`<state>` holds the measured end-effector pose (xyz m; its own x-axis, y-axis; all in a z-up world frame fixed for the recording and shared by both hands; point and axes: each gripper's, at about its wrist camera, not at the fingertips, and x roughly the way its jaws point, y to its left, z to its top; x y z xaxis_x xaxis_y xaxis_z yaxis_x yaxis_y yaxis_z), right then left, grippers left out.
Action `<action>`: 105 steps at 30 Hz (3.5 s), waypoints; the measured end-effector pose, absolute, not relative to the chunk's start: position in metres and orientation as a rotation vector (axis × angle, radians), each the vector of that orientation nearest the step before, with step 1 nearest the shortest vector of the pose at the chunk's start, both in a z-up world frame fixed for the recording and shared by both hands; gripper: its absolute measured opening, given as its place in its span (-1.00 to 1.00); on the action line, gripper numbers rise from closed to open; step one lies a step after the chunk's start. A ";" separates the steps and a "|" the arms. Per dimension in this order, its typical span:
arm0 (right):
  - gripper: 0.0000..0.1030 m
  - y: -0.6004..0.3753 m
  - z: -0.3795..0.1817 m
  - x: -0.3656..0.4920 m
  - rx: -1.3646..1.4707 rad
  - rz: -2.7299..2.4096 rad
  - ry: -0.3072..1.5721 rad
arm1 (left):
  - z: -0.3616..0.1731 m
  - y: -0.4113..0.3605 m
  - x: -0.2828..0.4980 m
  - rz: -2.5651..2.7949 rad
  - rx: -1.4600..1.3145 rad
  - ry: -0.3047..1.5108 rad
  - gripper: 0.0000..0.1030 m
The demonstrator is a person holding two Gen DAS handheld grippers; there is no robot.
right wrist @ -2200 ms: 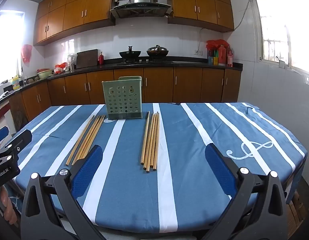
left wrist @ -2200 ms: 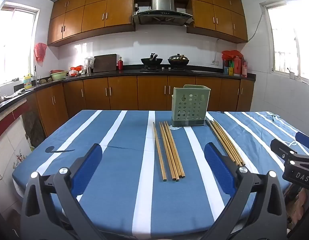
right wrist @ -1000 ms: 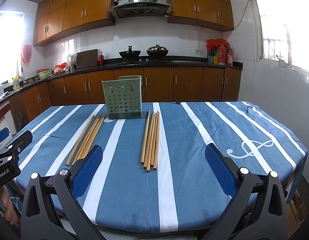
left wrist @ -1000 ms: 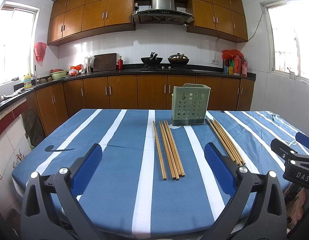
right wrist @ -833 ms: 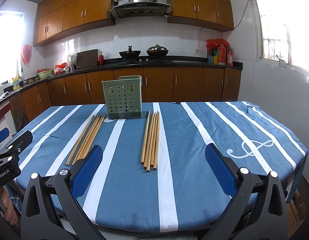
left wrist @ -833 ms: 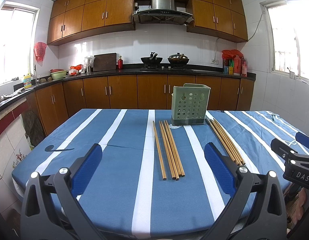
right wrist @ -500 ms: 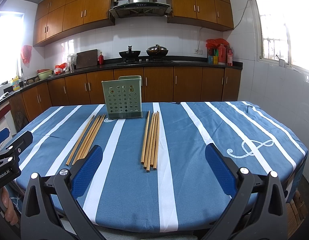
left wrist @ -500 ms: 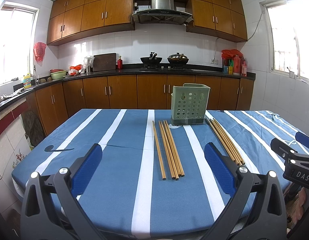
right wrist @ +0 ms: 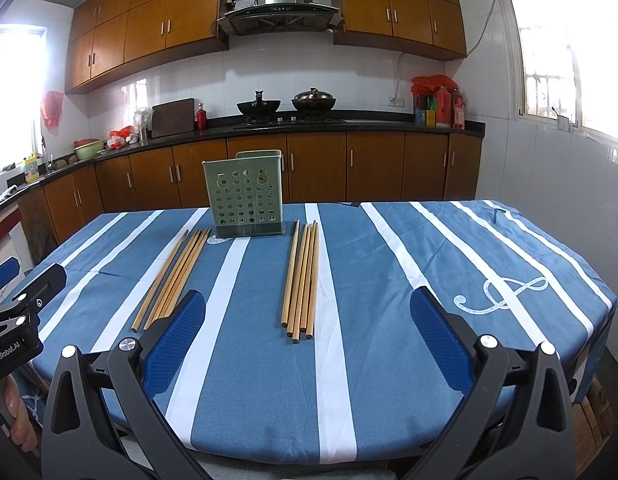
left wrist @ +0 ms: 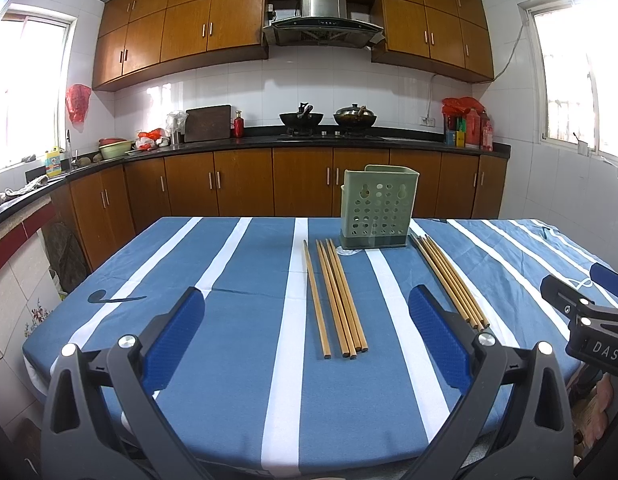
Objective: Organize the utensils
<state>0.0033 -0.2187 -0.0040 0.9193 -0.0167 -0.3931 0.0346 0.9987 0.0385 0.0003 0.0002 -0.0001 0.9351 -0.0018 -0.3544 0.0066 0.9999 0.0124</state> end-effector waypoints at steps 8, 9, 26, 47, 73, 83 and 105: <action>0.97 -0.219 -0.004 0.003 0.046 -0.026 0.404 | 0.000 0.000 0.000 -0.004 0.013 0.363 0.92; 0.97 -0.219 -0.004 0.003 0.046 -0.026 0.404 | 0.000 0.000 0.000 -0.004 0.014 0.363 0.92; 0.97 -0.218 -0.005 0.005 0.048 -0.026 0.406 | 0.000 0.001 0.000 -0.004 0.014 0.366 0.92; 0.97 -0.245 -0.037 0.064 0.158 -0.063 0.622 | -0.035 0.039 0.075 0.052 -0.088 0.643 0.92; -0.69 -0.256 -0.075 0.178 0.245 0.030 0.878 | -0.073 0.035 0.182 -0.100 -0.108 0.925 -0.28; -0.70 -0.249 -0.078 0.180 0.198 0.017 0.881 | -0.072 0.027 0.188 -0.146 -0.092 0.937 -0.56; -0.85 -0.286 -0.079 0.229 0.190 -0.042 0.844 | -0.078 0.061 0.258 -0.024 0.007 0.898 -0.83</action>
